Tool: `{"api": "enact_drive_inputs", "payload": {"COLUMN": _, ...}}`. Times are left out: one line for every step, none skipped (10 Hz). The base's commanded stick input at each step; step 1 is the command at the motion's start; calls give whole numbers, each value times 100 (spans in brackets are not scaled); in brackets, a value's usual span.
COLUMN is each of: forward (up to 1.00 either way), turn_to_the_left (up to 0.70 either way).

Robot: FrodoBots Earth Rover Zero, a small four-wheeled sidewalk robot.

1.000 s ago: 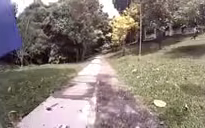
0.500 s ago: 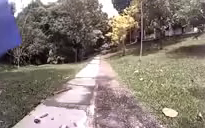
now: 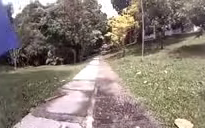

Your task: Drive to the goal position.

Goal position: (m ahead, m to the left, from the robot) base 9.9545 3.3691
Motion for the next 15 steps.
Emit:
{"api": "enact_drive_inputs", "payload": {"forward": 50, "turn_to_the_left": 0}}
{"api": "enact_drive_inputs", "payload": {"forward": 50, "turn_to_the_left": 0}}
{"api": "enact_drive_inputs", "payload": {"forward": 50, "turn_to_the_left": 0}}
{"api": "enact_drive_inputs", "payload": {"forward": 50, "turn_to_the_left": 5}}
{"api": "enact_drive_inputs", "payload": {"forward": 50, "turn_to_the_left": 22}}
{"api": "enact_drive_inputs", "payload": {"forward": 50, "turn_to_the_left": 39}}
{"api": "enact_drive_inputs", "payload": {"forward": 50, "turn_to_the_left": 23}}
{"api": "enact_drive_inputs", "payload": {"forward": 50, "turn_to_the_left": 7}}
{"api": "enact_drive_inputs", "payload": {"forward": 50, "turn_to_the_left": 0}}
{"api": "enact_drive_inputs", "payload": {"forward": 50, "turn_to_the_left": 0}}
{"api": "enact_drive_inputs", "payload": {"forward": 50, "turn_to_the_left": 0}}
{"api": "enact_drive_inputs", "payload": {"forward": 50, "turn_to_the_left": 0}}
{"api": "enact_drive_inputs", "payload": {"forward": 50, "turn_to_the_left": 0}}
{"api": "enact_drive_inputs", "payload": {"forward": 50, "turn_to_the_left": 0}}
{"api": "enact_drive_inputs", "payload": {"forward": 50, "turn_to_the_left": 0}}
